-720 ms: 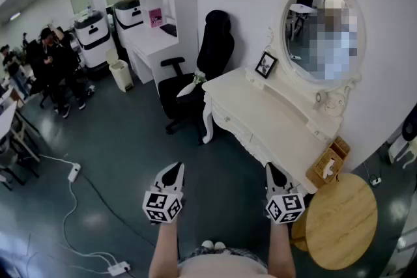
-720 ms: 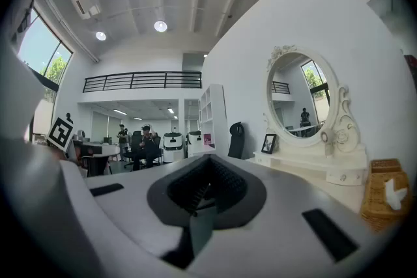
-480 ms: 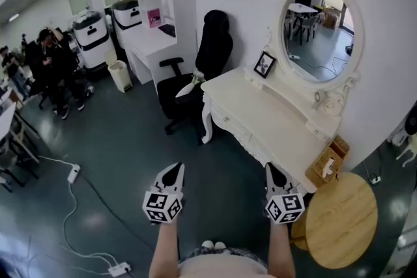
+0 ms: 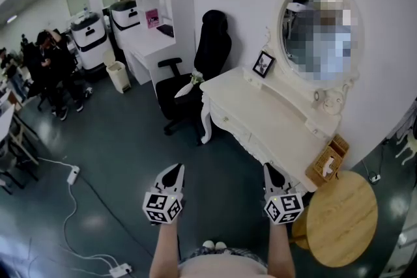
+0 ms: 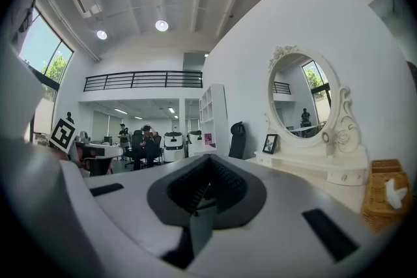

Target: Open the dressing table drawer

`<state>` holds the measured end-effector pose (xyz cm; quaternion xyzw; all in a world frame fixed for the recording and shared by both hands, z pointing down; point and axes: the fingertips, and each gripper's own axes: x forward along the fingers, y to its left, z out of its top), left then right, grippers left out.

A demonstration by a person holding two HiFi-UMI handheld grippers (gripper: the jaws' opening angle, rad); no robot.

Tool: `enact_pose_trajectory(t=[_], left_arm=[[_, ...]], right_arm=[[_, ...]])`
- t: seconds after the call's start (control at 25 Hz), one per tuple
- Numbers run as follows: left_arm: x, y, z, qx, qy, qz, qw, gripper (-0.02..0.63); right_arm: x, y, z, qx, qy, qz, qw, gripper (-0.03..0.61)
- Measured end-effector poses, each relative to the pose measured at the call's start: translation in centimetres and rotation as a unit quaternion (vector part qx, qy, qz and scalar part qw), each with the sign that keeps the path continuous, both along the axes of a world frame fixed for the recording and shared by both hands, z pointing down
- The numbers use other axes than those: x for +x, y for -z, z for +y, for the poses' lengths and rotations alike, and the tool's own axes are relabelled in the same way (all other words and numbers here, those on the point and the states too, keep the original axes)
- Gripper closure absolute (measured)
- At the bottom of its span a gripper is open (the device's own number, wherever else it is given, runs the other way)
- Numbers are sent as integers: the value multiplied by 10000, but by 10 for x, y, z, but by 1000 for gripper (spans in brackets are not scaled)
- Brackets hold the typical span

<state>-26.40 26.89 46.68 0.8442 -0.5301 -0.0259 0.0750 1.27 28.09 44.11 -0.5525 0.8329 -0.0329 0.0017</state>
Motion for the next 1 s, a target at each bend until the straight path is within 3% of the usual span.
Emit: enact_pose_trajectory(t=[0.48,0.72,1.0], left_arm=[[11,-8,8,-7,-514,13,9987,581],[9,-8,5,21,-562,154,9983,344],[9,-15,-3,-62,-622,110,9980,301]], right_arm=[[-8,-7,8,-51,96,6,9999,563],[-7,-10,9,-100,29,-27,9999,563],[-7,-14,5,-133,-51,-55,9999,563]])
